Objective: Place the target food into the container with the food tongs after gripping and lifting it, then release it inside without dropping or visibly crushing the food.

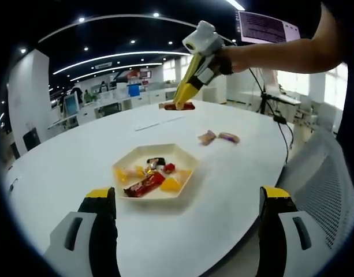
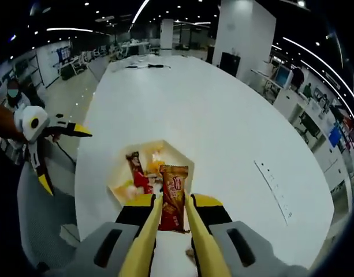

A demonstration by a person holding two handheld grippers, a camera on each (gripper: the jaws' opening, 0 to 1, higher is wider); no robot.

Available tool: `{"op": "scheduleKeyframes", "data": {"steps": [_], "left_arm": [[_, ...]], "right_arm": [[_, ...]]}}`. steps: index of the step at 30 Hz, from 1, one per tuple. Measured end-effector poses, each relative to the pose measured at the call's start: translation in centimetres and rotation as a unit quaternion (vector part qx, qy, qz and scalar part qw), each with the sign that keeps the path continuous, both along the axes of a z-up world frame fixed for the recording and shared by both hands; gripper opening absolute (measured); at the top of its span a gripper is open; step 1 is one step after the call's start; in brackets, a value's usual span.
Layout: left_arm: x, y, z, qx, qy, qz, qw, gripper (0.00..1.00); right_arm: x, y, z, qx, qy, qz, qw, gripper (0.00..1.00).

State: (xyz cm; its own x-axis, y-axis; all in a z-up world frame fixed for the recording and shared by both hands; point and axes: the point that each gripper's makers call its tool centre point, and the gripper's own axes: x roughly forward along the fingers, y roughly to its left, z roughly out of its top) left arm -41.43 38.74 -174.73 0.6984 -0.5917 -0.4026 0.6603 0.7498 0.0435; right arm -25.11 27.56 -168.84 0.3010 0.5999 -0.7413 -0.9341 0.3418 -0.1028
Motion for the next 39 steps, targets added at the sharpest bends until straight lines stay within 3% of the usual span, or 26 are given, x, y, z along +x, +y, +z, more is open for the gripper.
{"op": "scheduleKeyframes", "data": {"steps": [23,39], "left_arm": [[0.0,0.0,0.0,0.000,0.002,0.000,1.0000,0.99],[0.0,0.0,-0.1,-0.001,0.003,0.001,1.0000,0.99]], "right_arm": [[1.0,7.6,1.3,0.003,-0.010,0.061,0.9981,0.23],[1.0,8.9,1.6,0.013,-0.008,0.072,0.9973,0.26]]}}
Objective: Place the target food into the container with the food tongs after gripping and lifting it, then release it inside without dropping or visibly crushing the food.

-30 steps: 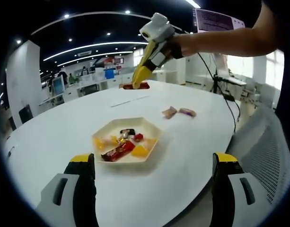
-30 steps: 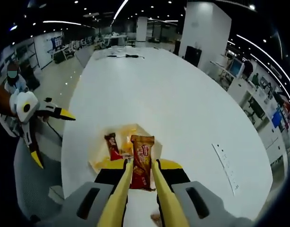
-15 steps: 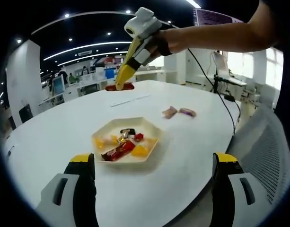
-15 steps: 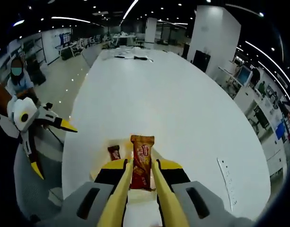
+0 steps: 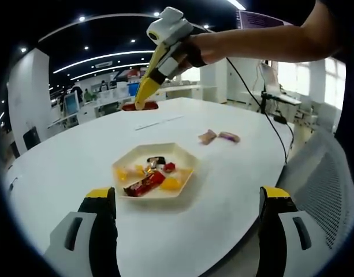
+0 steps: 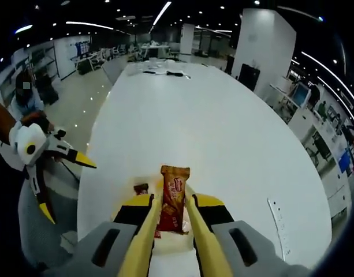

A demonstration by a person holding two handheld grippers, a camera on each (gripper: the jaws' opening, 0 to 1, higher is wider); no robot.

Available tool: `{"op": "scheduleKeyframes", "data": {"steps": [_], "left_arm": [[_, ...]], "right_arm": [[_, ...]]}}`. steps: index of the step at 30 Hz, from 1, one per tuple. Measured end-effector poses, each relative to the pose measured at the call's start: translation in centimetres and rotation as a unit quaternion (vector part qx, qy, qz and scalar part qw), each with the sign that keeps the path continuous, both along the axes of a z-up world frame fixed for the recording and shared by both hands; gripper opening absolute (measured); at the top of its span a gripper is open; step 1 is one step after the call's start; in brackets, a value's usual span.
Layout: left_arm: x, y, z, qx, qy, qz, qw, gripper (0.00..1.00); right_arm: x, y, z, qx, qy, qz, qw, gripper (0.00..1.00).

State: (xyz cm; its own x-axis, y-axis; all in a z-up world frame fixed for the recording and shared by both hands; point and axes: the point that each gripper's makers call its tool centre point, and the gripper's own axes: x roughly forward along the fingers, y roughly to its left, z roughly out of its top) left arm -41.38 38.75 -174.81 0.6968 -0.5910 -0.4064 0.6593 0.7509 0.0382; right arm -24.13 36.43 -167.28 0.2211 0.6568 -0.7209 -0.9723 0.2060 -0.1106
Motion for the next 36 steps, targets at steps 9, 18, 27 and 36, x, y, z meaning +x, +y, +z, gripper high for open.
{"op": "scheduleKeyframes", "data": {"steps": [9,18,27,36], "left_arm": [[0.0,0.0,0.0,0.000,0.000,0.001,1.0000,0.99],[0.0,0.0,0.0,0.000,-0.001,0.000,1.0000,0.99],[0.0,0.1,0.0,0.001,-0.002,0.000,1.0000,0.99],[0.0,0.0,-0.1,0.001,0.000,-0.002,1.0000,0.99]], "right_arm": [[-0.1,0.2,0.5,0.008,-0.008,0.007,0.9999,0.29],[0.5,0.1,1.7,0.030,-0.024,-0.010,0.9992,0.29],[0.3,-0.5,2.1,0.031,-0.021,-0.006,0.9993,0.29],[0.5,-2.5,2.1,0.027,-0.024,-0.008,0.9993,0.29]]}}
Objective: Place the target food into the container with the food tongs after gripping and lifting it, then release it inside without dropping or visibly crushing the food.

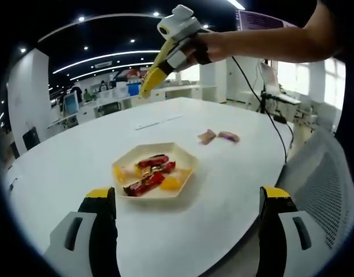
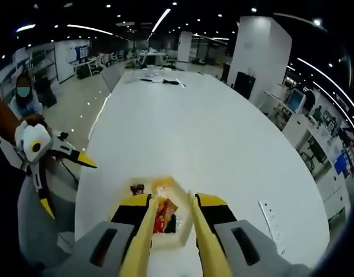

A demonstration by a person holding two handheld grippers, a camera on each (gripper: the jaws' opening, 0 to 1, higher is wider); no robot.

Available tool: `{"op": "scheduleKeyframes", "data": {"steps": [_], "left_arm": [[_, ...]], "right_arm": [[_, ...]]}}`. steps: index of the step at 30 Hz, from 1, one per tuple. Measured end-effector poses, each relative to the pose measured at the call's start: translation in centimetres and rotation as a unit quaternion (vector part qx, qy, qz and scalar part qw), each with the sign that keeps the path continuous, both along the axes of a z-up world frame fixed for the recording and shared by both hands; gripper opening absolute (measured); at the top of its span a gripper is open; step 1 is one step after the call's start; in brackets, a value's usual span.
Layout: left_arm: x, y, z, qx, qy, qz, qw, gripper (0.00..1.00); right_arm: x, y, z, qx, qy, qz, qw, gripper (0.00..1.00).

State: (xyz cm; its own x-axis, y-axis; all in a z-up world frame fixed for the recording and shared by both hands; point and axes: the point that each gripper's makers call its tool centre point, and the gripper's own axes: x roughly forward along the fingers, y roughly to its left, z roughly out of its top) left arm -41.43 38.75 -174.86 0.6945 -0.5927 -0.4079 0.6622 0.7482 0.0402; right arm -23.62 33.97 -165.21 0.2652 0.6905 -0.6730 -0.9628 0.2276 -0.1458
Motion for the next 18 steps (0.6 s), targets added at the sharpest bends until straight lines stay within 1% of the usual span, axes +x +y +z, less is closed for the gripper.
{"op": "scheduleKeyframes", "data": {"steps": [7,16,18], "left_arm": [[0.0,0.0,-0.1,0.001,0.001,-0.001,1.0000,0.99],[-0.1,-0.1,-0.2,0.005,0.004,-0.003,1.0000,0.99],[-0.1,-0.1,-0.3,0.005,0.004,-0.004,1.0000,0.99]], "right_arm": [[-0.1,-1.8,0.2,0.004,-0.006,0.001,1.0000,0.29],[0.1,-5.8,0.1,-0.003,-0.011,-0.013,0.9998,0.29],[0.1,-6.5,0.2,0.001,-0.011,-0.018,0.9998,0.29]]}}
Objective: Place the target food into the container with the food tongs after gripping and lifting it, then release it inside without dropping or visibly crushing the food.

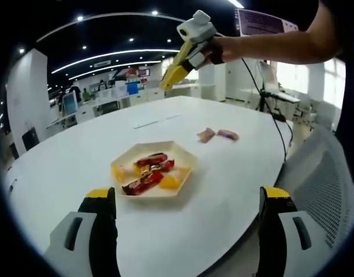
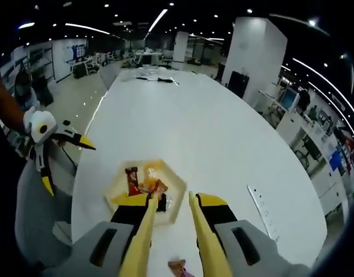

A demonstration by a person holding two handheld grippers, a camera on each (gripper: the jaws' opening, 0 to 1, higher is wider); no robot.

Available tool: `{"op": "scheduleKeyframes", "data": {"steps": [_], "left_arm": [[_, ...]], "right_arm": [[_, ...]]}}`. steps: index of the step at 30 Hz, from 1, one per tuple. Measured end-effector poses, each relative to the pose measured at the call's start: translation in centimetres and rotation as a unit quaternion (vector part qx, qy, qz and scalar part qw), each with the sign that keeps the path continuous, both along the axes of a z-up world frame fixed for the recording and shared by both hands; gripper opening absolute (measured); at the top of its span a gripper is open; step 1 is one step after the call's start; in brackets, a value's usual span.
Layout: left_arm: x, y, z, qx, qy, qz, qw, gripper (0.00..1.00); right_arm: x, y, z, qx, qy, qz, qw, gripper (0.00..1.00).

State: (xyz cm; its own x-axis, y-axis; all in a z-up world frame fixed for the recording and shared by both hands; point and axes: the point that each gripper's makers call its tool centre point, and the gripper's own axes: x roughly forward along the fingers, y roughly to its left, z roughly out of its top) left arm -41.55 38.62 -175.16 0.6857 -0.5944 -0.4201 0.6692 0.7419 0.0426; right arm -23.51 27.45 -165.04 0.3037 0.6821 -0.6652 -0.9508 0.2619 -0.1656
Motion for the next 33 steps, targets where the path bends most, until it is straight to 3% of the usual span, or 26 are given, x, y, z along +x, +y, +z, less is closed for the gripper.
{"op": "scheduleKeyframes", "data": {"steps": [22,33], "left_arm": [[-0.2,-0.2,-0.3,0.004,0.005,-0.008,1.0000,0.99],[-0.3,-0.3,0.4,-0.008,-0.002,-0.009,0.9999,0.99]], "right_arm": [[-0.4,-7.2,-0.7,-0.009,-0.007,-0.025,0.9996,0.30],[-1.1,-9.3,-0.9,-0.001,-0.009,-0.023,0.9997,0.30]]}}
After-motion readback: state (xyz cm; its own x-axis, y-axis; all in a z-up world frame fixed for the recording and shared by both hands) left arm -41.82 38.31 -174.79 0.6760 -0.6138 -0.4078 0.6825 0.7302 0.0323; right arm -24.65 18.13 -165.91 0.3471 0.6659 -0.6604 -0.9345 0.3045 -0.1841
